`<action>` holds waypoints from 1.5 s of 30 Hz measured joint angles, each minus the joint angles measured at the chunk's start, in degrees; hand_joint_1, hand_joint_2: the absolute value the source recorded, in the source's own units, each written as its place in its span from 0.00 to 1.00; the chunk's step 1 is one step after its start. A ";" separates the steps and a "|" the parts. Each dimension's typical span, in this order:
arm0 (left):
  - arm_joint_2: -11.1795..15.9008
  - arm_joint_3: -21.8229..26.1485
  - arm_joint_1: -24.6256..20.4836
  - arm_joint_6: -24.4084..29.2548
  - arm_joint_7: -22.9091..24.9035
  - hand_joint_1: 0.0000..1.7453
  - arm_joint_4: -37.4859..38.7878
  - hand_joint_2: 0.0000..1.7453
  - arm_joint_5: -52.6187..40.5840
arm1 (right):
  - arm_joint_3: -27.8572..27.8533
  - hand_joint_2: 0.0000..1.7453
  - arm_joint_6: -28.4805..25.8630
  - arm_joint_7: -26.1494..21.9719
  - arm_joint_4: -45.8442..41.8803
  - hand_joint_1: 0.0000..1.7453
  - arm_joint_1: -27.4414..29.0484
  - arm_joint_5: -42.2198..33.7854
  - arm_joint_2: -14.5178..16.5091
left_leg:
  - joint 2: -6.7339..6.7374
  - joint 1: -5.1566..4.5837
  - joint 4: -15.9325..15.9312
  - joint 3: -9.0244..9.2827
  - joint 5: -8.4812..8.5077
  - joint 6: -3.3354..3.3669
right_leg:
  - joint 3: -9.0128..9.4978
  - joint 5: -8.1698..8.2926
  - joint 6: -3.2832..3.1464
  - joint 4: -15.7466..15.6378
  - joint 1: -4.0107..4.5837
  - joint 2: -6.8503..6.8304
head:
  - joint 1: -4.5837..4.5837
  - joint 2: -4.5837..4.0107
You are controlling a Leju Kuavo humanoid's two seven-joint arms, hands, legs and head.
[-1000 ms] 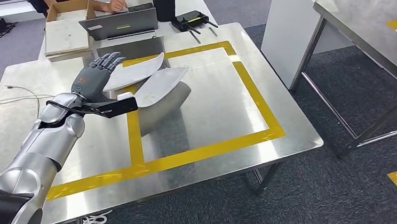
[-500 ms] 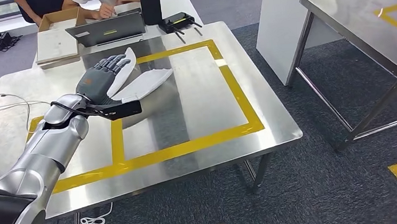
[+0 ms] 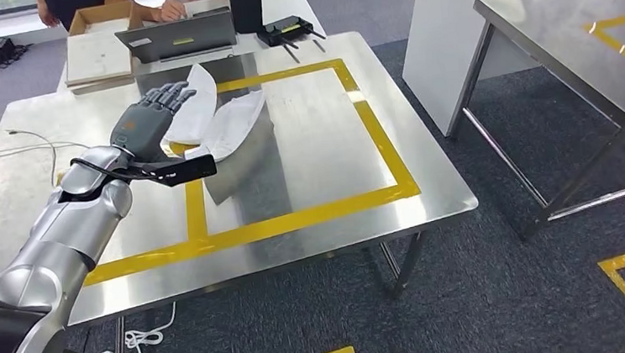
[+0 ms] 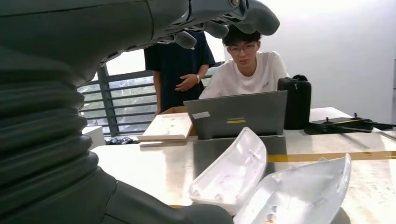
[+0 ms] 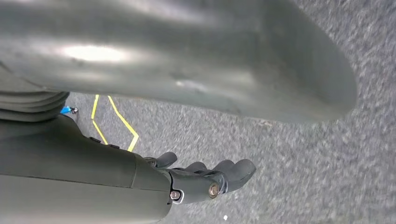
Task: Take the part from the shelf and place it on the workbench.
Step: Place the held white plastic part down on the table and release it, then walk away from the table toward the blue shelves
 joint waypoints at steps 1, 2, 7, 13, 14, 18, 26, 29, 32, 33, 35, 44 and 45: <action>-0.05 0.00 -0.01 0.00 -0.06 0.00 0.03 1.00 -0.04 | 0.00 0.00 -0.02 -0.04 0.00 0.00 0.01 0.01 -0.04 | 0.02 -0.01 -0.05 -0.45 0.41 0.19 | -1.18 -2.35 0.21 3.22 0.02 0.01 | 0.13 0.00; -0.09 0.00 0.03 -0.01 -0.13 0.00 0.07 1.00 -0.08 | 0.01 0.00 -0.03 -0.08 0.00 0.00 0.00 0.01 -0.08 | 0.03 -0.01 0.02 -1.01 0.78 0.29 | -2.46 -4.55 0.40 6.91 0.02 0.01 | 0.23 0.00; -0.16 0.02 0.55 -0.19 -0.30 0.00 0.17 1.00 -0.14 | 0.01 0.00 0.04 -0.57 0.00 0.00 -0.05 0.36 -0.14 | 0.04 0.02 1.00 -3.45 1.92 -0.15 | 2.61 -3.03 0.47 2.79 0.00 -0.06 | 0.43 0.00; 0.27 0.07 0.56 -0.26 -0.54 0.00 0.19 1.00 -0.26 | 0.01 0.00 0.11 -0.63 0.00 0.00 -0.05 0.63 -0.26 | -0.06 -0.07 1.31 -4.60 3.12 -1.92 | 5.88 -0.36 -1.68 -4.27 0.53 0.00 | 0.57 0.00; 0.38 0.08 0.52 -0.28 -0.57 0.00 0.20 1.00 -0.27 | 0.01 0.00 0.11 -0.63 0.00 0.00 -0.10 0.63 -0.25 | -0.21 -0.06 2.03 -4.99 2.35 -2.27 | 5.77 0.13 -2.01 -4.67 0.35 -0.04 | 0.47 0.00; 0.72 0.11 0.55 -0.30 -0.56 0.00 0.34 1.00 -0.28 | 0.02 0.00 0.13 -0.63 0.00 0.00 -0.13 0.63 -0.18 | -0.52 0.53 13.51 -8.69 -5.43 -3.61 | 4.55 1.70 -2.53 -5.37 -0.04 -0.14 | -0.12 0.00; 0.74 0.13 0.87 -0.35 -0.57 0.00 0.60 1.00 -0.29 | 0.02 0.00 0.11 -0.63 -0.02 0.00 -0.15 0.64 -0.37 | -0.94 1.55 2.09 0.01 -1.72 -4.50 | 2.28 3.20 0.03 -4.58 -0.76 0.01 | -0.28 0.00; 0.68 0.13 0.97 -0.35 -0.58 0.00 0.61 1.00 -0.29 | 0.01 0.00 0.11 -0.62 -0.01 0.00 -0.06 0.64 -0.33 | -0.93 1.62 1.95 -0.69 -1.28 -2.76 | 1.67 2.80 0.84 -3.93 -0.84 -0.03 | 0.01 0.00; 0.52 0.13 0.86 -0.35 -0.61 0.00 0.61 1.00 -0.68 | 0.01 0.00 0.12 -0.55 0.00 0.00 -0.13 0.53 -0.31 | -0.88 1.29 1.85 -1.62 -0.47 -1.20 | -1.76 -2.80 0.89 4.65 -0.57 -0.18 | 0.75 0.00; 0.44 0.13 0.94 -0.35 -0.63 0.00 0.63 1.00 -0.90 | 0.00 0.00 0.11 -0.49 0.00 0.00 -0.15 0.40 -0.30 | -0.88 1.02 1.86 -1.97 -0.21 -0.80 | -3.10 -4.45 0.73 8.31 -0.35 -0.17 | 1.00 0.00; 0.22 0.13 1.15 -0.36 -0.68 0.00 0.66 1.00 -1.22 | 0.00 0.00 0.09 -0.34 0.00 0.00 -0.17 0.14 -0.26 | -0.89 0.34 1.90 -2.54 0.22 -0.18 | -3.51 -4.81 0.00 11.06 0.29 -0.15 | 1.33 0.00; -0.31 0.15 0.52 -1.55 -0.39 0.00 0.61 1.00 -2.11 | 0.00 0.00 -0.10 -0.55 -0.10 0.00 -0.28 -0.21 -0.76 | -0.70 -0.59 1.91 -3.67 1.40 -1.09 | 5.79 1.38 -3.89 -5.82 2.17 -0.43 | 1.57 0.00; -0.22 0.16 0.46 -1.61 -0.36 0.00 0.62 1.00 -2.14 | 0.00 0.00 -0.05 -0.58 -0.10 0.00 -0.29 -0.19 -0.73 | -0.72 -0.57 2.98 -4.15 0.20 -1.55 | 5.73 2.06 -3.82 -6.50 1.84 -0.52 | 1.57 0.00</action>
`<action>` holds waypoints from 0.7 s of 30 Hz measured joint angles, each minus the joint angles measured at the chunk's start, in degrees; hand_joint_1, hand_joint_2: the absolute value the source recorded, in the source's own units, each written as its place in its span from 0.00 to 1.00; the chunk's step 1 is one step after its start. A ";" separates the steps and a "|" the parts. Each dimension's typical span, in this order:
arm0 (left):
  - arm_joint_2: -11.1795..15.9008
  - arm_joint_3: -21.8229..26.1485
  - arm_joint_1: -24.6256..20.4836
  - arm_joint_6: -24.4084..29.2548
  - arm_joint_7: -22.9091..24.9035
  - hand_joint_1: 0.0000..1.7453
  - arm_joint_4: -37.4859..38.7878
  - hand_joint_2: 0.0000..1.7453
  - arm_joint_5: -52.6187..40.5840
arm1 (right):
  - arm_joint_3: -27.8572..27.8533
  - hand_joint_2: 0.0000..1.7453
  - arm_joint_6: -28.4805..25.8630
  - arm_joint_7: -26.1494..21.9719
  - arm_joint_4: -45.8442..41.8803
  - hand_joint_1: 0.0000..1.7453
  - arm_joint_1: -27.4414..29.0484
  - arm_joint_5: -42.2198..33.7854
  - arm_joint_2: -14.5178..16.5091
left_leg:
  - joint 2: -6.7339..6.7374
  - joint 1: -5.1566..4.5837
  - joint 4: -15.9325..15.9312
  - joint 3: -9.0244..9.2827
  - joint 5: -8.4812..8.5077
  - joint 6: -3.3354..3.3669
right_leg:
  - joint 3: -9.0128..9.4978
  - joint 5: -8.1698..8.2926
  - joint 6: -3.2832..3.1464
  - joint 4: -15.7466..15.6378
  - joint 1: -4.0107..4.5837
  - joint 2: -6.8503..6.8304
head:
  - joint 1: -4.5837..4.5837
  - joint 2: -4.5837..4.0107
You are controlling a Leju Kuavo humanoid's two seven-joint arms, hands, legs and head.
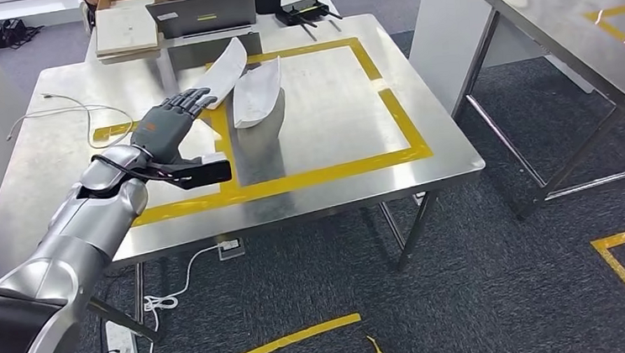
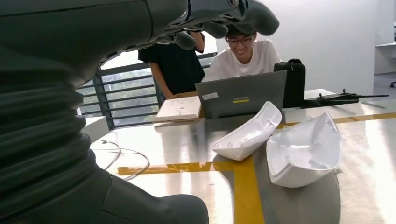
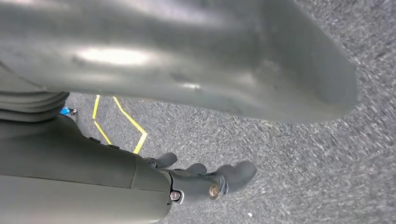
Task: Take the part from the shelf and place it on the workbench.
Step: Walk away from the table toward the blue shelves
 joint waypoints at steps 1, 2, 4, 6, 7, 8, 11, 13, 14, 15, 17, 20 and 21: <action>0.09 0.02 -0.04 -0.05 0.01 0.00 0.01 1.00 -0.01 | 0.00 0.00 0.04 -0.03 0.01 0.00 -0.01 0.02 0.07 | -0.02 0.15 2.17 -0.78 -1.96 -0.51 | -0.21 0.56 0.18 -0.43 -0.31 -0.10 | -0.03 0.00; 0.10 0.03 -0.04 -0.11 0.01 0.00 0.04 1.00 -0.02 | 0.00 0.00 0.08 -0.03 0.01 0.00 -0.01 0.03 0.12 | -0.03 0.38 5.29 -1.75 -4.30 -1.11 | -0.65 1.01 0.27 -0.54 -0.53 -0.12 | -0.10 0.00; 0.18 0.04 0.20 -0.19 0.04 0.00 0.12 1.00 -0.02 | 0.00 0.00 0.10 -0.03 0.01 0.00 0.00 0.04 0.18 | 0.00 1.05 11.38 -3.22 -7.48 -2.18 | -1.78 1.79 0.70 -0.42 -1.10 -0.19 | -0.16 0.00; 0.27 0.04 0.38 -0.24 0.07 0.00 0.18 1.00 -0.03 | 0.00 0.00 0.10 -0.03 0.01 0.00 0.02 0.04 0.20 | 0.05 1.85 11.38 -1.73 -6.65 -3.16 | -3.05 2.50 1.34 -0.01 -1.78 -0.22 | -0.18 0.00; 0.30 0.04 0.34 -0.25 0.07 0.00 0.18 1.00 -0.03 | 0.00 0.00 0.10 -0.03 0.01 0.00 0.02 0.04 0.22 | 0.09 2.26 8.54 0.39 -5.22 -3.66 | -3.71 2.79 1.72 0.35 -2.14 -0.25 | -0.20 0.00; 0.30 0.04 0.23 -0.25 0.07 0.00 0.16 1.00 -0.03 | 0.00 0.00 0.10 -0.04 -0.01 0.00 0.02 0.03 0.19 | 0.11 2.55 4.85 2.81 -4.47 -4.18 | -4.37 3.03 2.16 0.78 -2.43 -0.27 | -0.29 0.00; 0.19 0.05 0.00 -0.27 0.04 0.00 0.09 1.00 -0.03 | 0.00 0.00 0.10 -0.05 -0.01 0.00 0.02 0.03 0.18 | -0.44 2.50 -0.76 6.07 -4.02 -3.30 | -5.67 3.92 3.60 1.69 -2.58 -0.15 | -0.76 0.00; 0.13 0.06 0.00 -0.28 0.04 0.00 0.11 1.00 -0.03 | 0.00 0.00 0.10 -0.05 0.01 0.00 0.16 0.03 0.21 | -0.56 2.40 -0.58 5.30 -3.44 -1.61 | -6.00 4.65 4.46 1.59 -2.60 0.01 | -0.79 0.00; 0.07 0.07 -0.02 -0.29 0.07 0.00 0.11 1.00 -0.03 | 0.00 0.00 0.10 -0.04 0.02 0.00 0.25 0.03 0.21 | -0.49 2.38 -0.54 4.89 -3.02 -0.86 | -6.28 4.42 4.77 1.74 -2.71 0.05 | -0.72 0.00; 0.00 0.07 -0.06 -0.29 0.09 0.00 0.10 1.00 -0.03 | 0.00 0.00 0.10 -0.04 0.02 0.00 0.32 0.03 0.22 | -0.42 2.40 -0.60 4.42 -2.51 -0.22 | -6.83 3.23 4.98 2.75 -2.79 0.05 | -0.63 0.00; -0.09 0.08 -0.10 -0.29 0.13 0.00 0.09 1.00 -0.03 | 0.00 0.00 0.10 -0.04 0.02 0.00 0.30 0.03 0.22 | -0.31 2.31 -0.67 3.28 -1.48 0.66 | -8.87 -1.56 5.07 8.28 -2.73 0.07 | -0.39 0.00; -0.11 0.08 0.08 -0.30 0.15 0.00 0.14 1.00 -0.03 | 0.00 0.00 0.10 -0.05 0.02 0.00 0.22 0.03 0.27 | -0.32 1.92 -0.60 1.22 0.10 1.03 | -10.90 -6.22 4.83 17.73 -2.31 0.14 | -0.18 0.00; -0.11 0.08 0.14 -0.30 0.15 0.00 0.15 1.00 -0.03 | 0.00 0.00 0.10 -0.05 0.03 0.00 0.22 0.03 0.31 | -0.34 1.80 -0.57 0.58 0.60 1.00 | -9.85 -5.65 4.59 17.62 -2.17 0.15 | -0.15 0.00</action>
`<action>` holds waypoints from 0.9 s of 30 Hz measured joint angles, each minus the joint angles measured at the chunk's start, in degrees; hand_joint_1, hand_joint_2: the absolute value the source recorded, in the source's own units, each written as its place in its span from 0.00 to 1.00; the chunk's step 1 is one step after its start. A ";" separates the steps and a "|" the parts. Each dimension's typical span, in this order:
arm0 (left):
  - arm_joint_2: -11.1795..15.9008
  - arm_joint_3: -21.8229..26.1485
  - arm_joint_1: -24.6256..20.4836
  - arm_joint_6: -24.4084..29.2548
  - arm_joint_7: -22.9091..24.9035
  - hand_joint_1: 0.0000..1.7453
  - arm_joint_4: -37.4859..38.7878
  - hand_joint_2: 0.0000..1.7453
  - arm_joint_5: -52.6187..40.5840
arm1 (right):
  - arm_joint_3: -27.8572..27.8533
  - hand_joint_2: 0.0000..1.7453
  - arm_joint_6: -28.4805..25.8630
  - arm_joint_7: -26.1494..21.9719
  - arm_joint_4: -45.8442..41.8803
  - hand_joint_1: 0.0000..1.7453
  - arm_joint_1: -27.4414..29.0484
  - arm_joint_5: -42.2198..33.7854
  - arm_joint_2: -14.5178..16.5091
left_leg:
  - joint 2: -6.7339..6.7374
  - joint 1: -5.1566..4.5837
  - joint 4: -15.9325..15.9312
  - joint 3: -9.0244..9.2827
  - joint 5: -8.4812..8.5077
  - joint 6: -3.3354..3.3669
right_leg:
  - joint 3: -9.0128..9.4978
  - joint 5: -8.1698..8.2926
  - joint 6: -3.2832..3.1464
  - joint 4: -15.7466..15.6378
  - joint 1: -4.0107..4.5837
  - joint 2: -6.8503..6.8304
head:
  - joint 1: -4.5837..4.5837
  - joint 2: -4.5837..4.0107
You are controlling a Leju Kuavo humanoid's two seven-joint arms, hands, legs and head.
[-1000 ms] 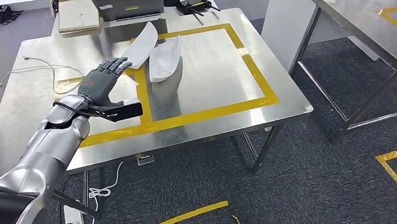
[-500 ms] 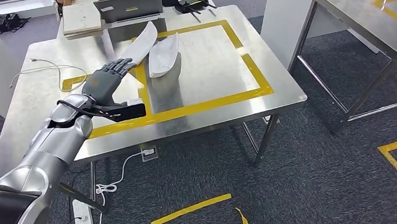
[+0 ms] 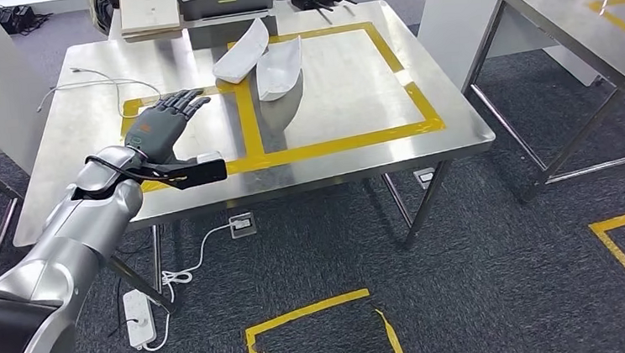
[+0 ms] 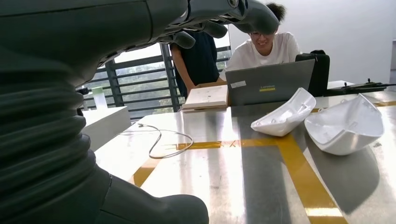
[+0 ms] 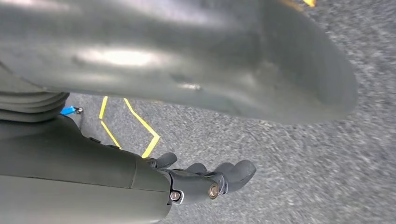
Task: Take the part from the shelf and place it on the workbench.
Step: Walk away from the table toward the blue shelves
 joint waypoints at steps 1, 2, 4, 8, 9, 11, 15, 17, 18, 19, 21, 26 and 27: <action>0.00 0.00 0.02 -0.01 0.00 0.00 0.00 1.00 0.00 | 0.00 0.00 0.00 0.00 0.00 0.00 -0.02 0.00 0.03 | -0.02 -0.09 0.01 -0.58 0.48 -0.08 | 2.18 1.14 -0.35 -2.23 0.15 0.00 | 0.02 0.00; 0.00 0.00 -0.01 -0.01 0.00 0.00 -0.02 1.00 0.00 | 0.00 0.00 0.00 0.00 -0.01 0.00 -0.08 0.00 0.05 | -0.03 -0.15 0.02 -1.05 0.94 -0.21 | 5.04 2.07 -0.78 -5.84 0.34 0.02 | 0.03 0.00; 0.04 0.03 -0.13 -0.03 0.01 0.00 -0.12 1.00 0.00 | 0.00 0.00 0.00 0.01 -0.02 0.00 -0.32 0.00 0.01 | 0.03 -0.22 -0.08 -1.63 1.78 -0.74 | 9.81 2.49 -1.38 -12.63 0.89 0.03 | -0.01 0.00; 0.07 0.19 -0.25 -0.15 0.00 0.00 -0.15 1.00 0.00 | 0.00 0.00 -0.01 0.16 -0.02 0.00 -0.40 0.00 -0.08 | 0.18 -0.10 -0.60 -1.89 2.92 -2.26 | 10.72 3.18 -2.31 -15.66 1.28 -0.01 | 0.07 0.00; 0.13 0.20 -0.26 -0.16 0.00 0.00 -0.14 1.00 0.00 | 0.00 0.00 -0.01 0.17 -0.02 0.00 -0.43 0.01 -0.08 | 0.21 -0.10 0.04 -2.27 2.08 -2.55 | 10.48 3.77 -2.70 -15.95 1.13 -0.11 | -0.01 0.00; 0.25 0.24 -0.28 -0.22 0.00 0.00 -0.10 1.00 0.00 | 0.00 0.00 0.00 0.16 -0.02 0.00 -0.46 0.05 0.01 | 0.27 -0.06 4.59 -3.91 -2.11 -2.95 | 9.60 4.91 -3.30 -16.34 0.93 -0.31 | -0.29 0.00; 0.61 0.34 0.17 -0.43 0.00 0.00 0.06 1.00 -0.02 | 0.00 0.00 0.03 0.07 -0.02 0.00 -0.37 0.33 0.14 | 0.31 -0.06 13.95 -4.98 -6.77 -3.39 | 6.84 6.95 -3.48 -16.18 0.97 -0.33 | -0.64 0.00; 0.76 0.50 0.21 -0.35 -0.02 0.00 0.02 1.00 -0.01 | 0.00 0.00 0.04 0.09 -0.02 0.00 -0.37 0.44 0.17 | 0.32 -0.11 9.15 -0.59 -4.47 -3.09 | 5.45 7.94 -3.26 -15.93 0.98 -0.34 | -0.75 0.00; 0.79 0.61 0.13 -0.29 -0.07 0.00 -0.06 1.00 -0.01 | 0.00 0.00 0.04 0.12 -0.02 0.00 -0.38 0.48 0.17 | 0.33 -0.23 5.28 2.32 -4.11 -2.81 | 4.87 8.36 -3.05 -15.77 1.03 -0.35 | -0.80 0.00; 0.78 0.75 0.06 -0.22 -0.12 0.00 -0.18 1.00 -0.01 | 0.00 0.00 0.04 0.14 -0.02 0.00 -0.41 0.55 0.18 | 0.34 -0.39 2.25 4.41 -4.09 -2.50 | 4.50 8.76 -2.76 -15.65 1.05 -0.38 | -0.76 0.00; 0.77 1.08 -0.03 -0.13 -0.22 0.00 -0.39 1.00 -0.01 | 0.00 0.00 0.06 0.16 -0.01 0.00 -0.45 0.64 0.18 | 0.34 -0.74 -0.70 5.84 -4.70 -1.83 | 4.19 9.57 -2.02 -15.64 1.05 -0.43 | -0.78 0.00; 0.59 1.53 -0.05 -0.04 -0.36 0.00 -0.49 1.00 0.00 | 0.00 0.00 0.09 0.17 0.01 0.00 -0.30 0.68 0.16 | 0.61 -0.38 -1.87 4.24 -1.74 0.15 | 2.02 5.53 -0.26 -11.21 0.62 -0.15 | -0.63 0.00; 0.57 1.59 0.01 -0.04 -0.37 0.00 -0.49 1.00 0.00 | 0.00 0.00 0.09 0.17 0.01 0.00 -0.28 0.69 0.14 | 0.61 -0.36 -1.87 3.54 -1.13 0.30 | 0.79 2.85 -0.01 -7.56 0.56 -0.11 | -0.52 0.00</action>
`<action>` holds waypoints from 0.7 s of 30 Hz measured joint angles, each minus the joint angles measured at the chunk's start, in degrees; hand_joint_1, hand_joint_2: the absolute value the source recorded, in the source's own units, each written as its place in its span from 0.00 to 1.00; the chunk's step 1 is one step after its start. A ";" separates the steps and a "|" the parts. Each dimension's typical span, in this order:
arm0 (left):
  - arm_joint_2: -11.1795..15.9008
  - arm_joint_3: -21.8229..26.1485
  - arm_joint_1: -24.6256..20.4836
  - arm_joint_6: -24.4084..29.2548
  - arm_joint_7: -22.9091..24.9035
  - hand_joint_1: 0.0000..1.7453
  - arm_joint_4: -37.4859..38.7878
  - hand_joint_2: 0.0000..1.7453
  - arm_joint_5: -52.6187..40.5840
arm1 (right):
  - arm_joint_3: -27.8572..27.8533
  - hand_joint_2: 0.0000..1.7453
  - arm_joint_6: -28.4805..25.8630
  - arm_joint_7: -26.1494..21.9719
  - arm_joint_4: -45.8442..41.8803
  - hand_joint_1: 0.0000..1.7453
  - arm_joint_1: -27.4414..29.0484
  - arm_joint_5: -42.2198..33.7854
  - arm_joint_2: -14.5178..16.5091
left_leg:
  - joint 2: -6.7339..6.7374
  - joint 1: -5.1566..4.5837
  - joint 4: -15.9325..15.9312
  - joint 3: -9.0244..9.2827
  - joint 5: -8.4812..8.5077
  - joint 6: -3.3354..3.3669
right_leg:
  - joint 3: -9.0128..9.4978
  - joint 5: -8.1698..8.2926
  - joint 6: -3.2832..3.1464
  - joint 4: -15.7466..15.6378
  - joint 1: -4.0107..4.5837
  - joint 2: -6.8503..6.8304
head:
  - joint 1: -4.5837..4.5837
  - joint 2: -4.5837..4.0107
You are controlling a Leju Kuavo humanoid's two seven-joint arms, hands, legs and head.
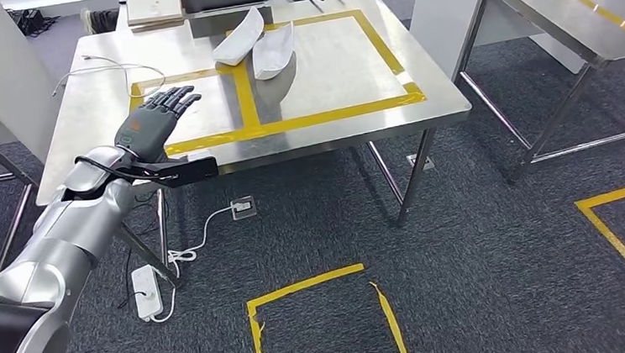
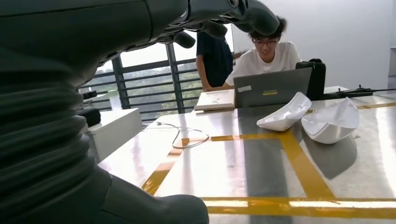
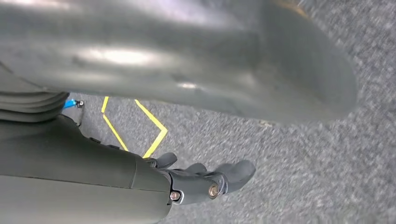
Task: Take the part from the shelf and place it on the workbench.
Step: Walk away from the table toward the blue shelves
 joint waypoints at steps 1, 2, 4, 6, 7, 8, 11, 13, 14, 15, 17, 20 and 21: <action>0.00 0.04 0.12 0.01 0.00 0.00 0.01 1.00 0.00 | 0.00 0.00 0.01 0.00 0.00 0.00 0.01 0.01 -0.01 | 0.00 0.01 0.06 -0.75 0.56 0.00 | -1.07 -2.11 0.23 3.79 -0.09 0.01 | 0.07 0.00; 0.00 0.06 0.29 0.01 0.00 0.00 0.02 1.00 0.00 | 0.00 0.00 0.01 0.00 0.00 0.00 0.00 0.01 -0.01 | -0.01 0.01 0.15 -1.49 1.07 -0.06 | -1.52 -3.20 0.41 6.45 -0.19 0.00 | 0.10 0.00; 0.01 0.08 0.58 0.01 -0.01 0.00 0.03 1.00 0.00 | 0.00 0.00 0.02 0.00 -0.01 0.00 0.00 0.00 0.00 | -0.02 0.08 0.38 -2.86 1.97 -0.35 | 0.71 -2.50 0.61 5.78 -0.40 -0.01 | 0.15 0.00; 0.04 0.13 0.61 0.03 -0.03 0.00 -0.02 1.00 0.03 | 0.00 0.00 0.01 -0.01 -0.01 0.00 -0.11 0.01 -0.05 | -0.02 0.19 0.68 -3.93 2.71 -0.90 | 6.32 -0.85 0.62 -1.71 -0.56 0.01 | 0.23 0.00; 0.11 0.22 0.54 0.05 -0.10 0.00 -0.06 1.00 0.09 | 0.00 0.00 0.02 -0.01 -0.01 0.00 -0.18 0.03 -0.07 | -0.02 0.22 0.77 -4.26 3.05 -1.28 | 8.40 -0.25 0.37 -4.79 -0.45 0.18 | 0.19 0.00; 0.19 0.37 0.45 0.09 -0.21 0.00 -0.10 1.00 0.17 | 0.00 0.00 0.03 -0.02 -0.01 0.00 -0.22 0.05 -0.05 | 0.00 0.22 0.85 -4.45 3.36 -1.69 | 9.58 -0.16 -0.01 -6.80 -0.31 0.34 | 0.21 0.00; 0.45 0.86 0.35 0.15 -0.79 0.00 -0.11 1.00 0.53 | 0.00 0.00 0.01 -0.02 -0.01 0.00 -0.29 0.15 -0.03 | -0.03 0.23 0.64 -4.75 4.29 -2.88 | 9.31 0.46 -1.63 -7.61 -0.02 0.54 | 0.19 0.00; 0.80 1.14 0.37 0.05 -1.26 0.00 -0.06 1.00 0.78 | 0.00 0.00 -0.05 -0.03 0.00 0.00 -0.37 0.18 0.00 | -0.04 0.31 2.19 -5.70 2.63 -3.42 | 8.66 1.44 -2.60 -7.89 -0.14 0.37 | -0.03 0.00; 1.01 1.29 0.36 -0.01 -1.52 0.00 -0.02 1.00 0.91 | 0.00 0.00 -0.07 -0.03 0.00 0.00 -0.36 0.19 0.02 | -0.03 0.37 4.52 -6.60 0.51 -3.58 | 8.16 1.99 -2.99 -8.01 -0.17 0.30 | -0.20 0.00; 1.16 1.40 0.39 -0.11 -1.74 0.00 -0.01 1.00 1.02 | 0.00 0.00 -0.10 -0.03 0.00 0.00 -0.35 0.19 0.02 | -0.03 0.38 7.88 -7.67 -2.22 -3.70 | 7.55 2.49 -3.26 -8.02 -0.08 0.28 | -0.38 0.00; 1.32 1.54 0.62 -0.32 -2.14 0.00 0.01 1.00 1.17 | 0.00 0.00 -0.13 -0.02 0.00 0.00 -0.30 0.25 0.03 | -0.04 0.36 14.50 -9.20 -6.10 -3.80 | 6.12 3.55 -3.57 -7.96 0.17 0.24 | -0.60 0.00; 1.40 1.59 0.96 -0.45 -2.40 0.00 -0.02 1.00 1.23 | 0.00 0.00 -0.19 0.05 0.00 0.00 -0.31 0.45 0.04 | -0.04 0.18 12.82 -5.41 -4.67 -3.21 | 4.08 5.13 -3.63 -7.91 0.56 0.21 | -0.69 0.00; 1.42 1.61 0.94 -0.45 -2.44 0.00 -0.11 1.00 1.25 | 0.00 0.00 -0.23 0.13 0.00 0.00 -0.31 0.52 0.07 | -0.02 -0.03 8.98 -2.55 -4.04 -2.72 | 3.57 5.63 -3.56 -7.88 0.65 0.19 | -0.69 0.00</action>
